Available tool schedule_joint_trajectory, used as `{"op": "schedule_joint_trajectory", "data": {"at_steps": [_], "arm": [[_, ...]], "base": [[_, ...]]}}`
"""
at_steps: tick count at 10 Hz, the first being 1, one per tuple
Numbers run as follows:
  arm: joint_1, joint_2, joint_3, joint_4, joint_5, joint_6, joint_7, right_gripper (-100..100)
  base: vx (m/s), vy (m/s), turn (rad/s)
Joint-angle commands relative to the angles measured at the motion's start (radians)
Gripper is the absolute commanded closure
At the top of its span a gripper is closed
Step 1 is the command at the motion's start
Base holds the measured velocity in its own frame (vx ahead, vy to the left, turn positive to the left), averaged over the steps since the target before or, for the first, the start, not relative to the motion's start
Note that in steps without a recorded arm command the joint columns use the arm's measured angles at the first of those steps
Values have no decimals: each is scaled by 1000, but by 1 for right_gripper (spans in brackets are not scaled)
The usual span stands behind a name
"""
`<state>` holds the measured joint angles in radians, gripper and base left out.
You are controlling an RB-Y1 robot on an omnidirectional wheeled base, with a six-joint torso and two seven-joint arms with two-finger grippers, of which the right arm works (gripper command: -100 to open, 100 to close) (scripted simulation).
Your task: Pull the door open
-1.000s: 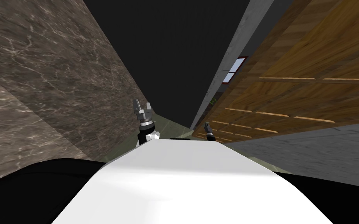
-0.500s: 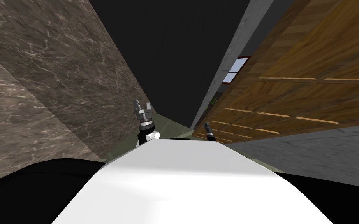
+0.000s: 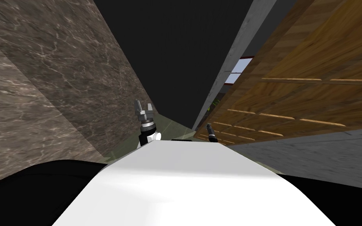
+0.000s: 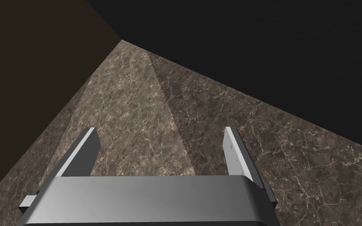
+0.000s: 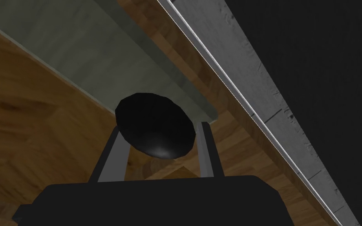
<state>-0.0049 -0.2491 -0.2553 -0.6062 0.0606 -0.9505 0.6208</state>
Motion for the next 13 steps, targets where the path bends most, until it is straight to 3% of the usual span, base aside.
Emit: {"op": "schedule_joint_trajectory", "data": {"at_steps": [1,13], "arm": [[4,-1,13,-7,-23,-1,-50,100],[22,-11,71,-35,-126,6,-339,100]], "base": [[-38,-21,68],[-30,-14,40]]}}
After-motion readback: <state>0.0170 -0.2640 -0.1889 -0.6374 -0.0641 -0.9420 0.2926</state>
